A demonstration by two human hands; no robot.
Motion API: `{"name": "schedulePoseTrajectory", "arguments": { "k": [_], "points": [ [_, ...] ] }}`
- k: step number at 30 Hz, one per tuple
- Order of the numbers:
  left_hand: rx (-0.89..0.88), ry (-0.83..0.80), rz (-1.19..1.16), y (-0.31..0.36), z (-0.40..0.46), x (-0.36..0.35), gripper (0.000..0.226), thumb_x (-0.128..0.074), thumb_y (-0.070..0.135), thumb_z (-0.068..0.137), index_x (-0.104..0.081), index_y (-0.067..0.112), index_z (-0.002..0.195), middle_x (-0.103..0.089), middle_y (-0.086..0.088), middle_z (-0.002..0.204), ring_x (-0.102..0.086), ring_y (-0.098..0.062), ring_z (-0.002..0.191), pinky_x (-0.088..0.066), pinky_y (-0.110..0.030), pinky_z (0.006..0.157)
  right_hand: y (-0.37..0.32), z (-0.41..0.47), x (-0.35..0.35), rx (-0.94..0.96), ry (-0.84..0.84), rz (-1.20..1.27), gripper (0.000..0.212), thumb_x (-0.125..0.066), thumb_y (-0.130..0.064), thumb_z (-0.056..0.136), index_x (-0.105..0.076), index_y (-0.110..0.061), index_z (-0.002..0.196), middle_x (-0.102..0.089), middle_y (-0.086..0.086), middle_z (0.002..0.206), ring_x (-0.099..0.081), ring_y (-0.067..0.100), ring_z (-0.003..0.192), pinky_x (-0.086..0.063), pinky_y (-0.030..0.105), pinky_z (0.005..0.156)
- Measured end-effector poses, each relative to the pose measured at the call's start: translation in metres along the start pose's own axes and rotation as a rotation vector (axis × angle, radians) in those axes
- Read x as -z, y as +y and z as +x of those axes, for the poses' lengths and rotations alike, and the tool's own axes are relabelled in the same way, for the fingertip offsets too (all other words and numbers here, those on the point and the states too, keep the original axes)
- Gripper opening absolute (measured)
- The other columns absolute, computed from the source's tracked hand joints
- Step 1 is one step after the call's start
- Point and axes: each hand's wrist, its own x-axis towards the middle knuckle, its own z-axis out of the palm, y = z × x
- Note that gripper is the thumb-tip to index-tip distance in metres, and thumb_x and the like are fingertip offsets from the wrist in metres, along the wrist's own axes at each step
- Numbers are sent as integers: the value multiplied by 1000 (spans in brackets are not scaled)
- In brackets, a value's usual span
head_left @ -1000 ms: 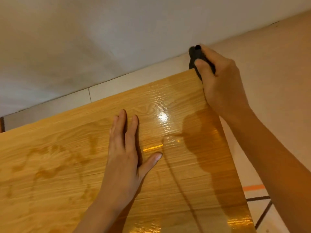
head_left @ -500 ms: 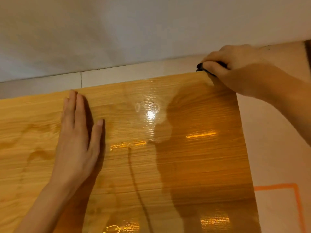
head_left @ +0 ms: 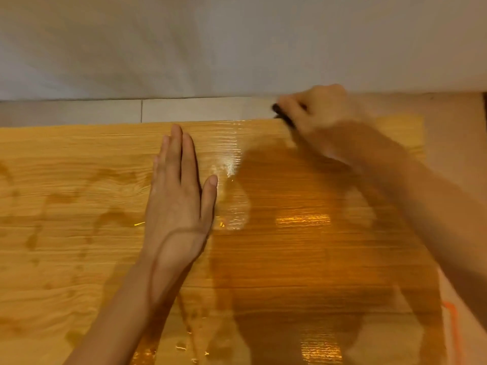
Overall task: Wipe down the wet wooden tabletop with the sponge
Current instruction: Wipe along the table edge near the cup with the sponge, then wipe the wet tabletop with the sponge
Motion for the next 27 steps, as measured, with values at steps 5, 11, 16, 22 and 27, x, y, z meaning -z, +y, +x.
{"name": "schedulePoseTrajectory", "arguments": {
  "k": [5,11,16,22,27],
  "points": [
    [-3,63,-23,-1,2,-4,66,-27,37,107,-14,-1,159,-7,-16,168,-1,-27,156,3,-30,127,21,-25,18,-124,93,-3,50,-31,-33,104,-54,-8,67,-53,12,63,-53,39,71,-29,36,55],
    [-19,14,-106,-3,-1,4,68,-31,40,107,-8,5,161,1,-9,170,6,-21,157,7,-26,125,-79,8,-44,136,42,105,40,-37,-34,103,-47,-19,139,-58,11,124,-50,29,116,-38,34,87],
    [-58,4,-152,-40,-12,22,65,-33,36,107,-15,3,160,-5,-12,169,-1,-24,157,-1,-32,127,-26,-10,-19,151,115,64,37,-40,-36,101,-67,-15,114,-62,19,108,-54,34,106,-36,35,88],
    [77,49,-86,-118,-45,58,65,-25,44,106,-13,12,162,-6,-3,170,2,-13,157,5,-21,125,-67,-12,-17,62,77,-28,40,-33,-22,105,-64,1,97,-62,27,98,-56,42,96,-37,40,73],
    [138,79,-44,-156,-57,65,67,-24,45,106,-11,10,161,-5,-6,170,2,-14,157,4,-23,125,-164,17,-55,142,-14,96,38,-38,-25,104,-60,-8,79,-59,10,79,-55,27,74,-40,30,59]
  ]
}}
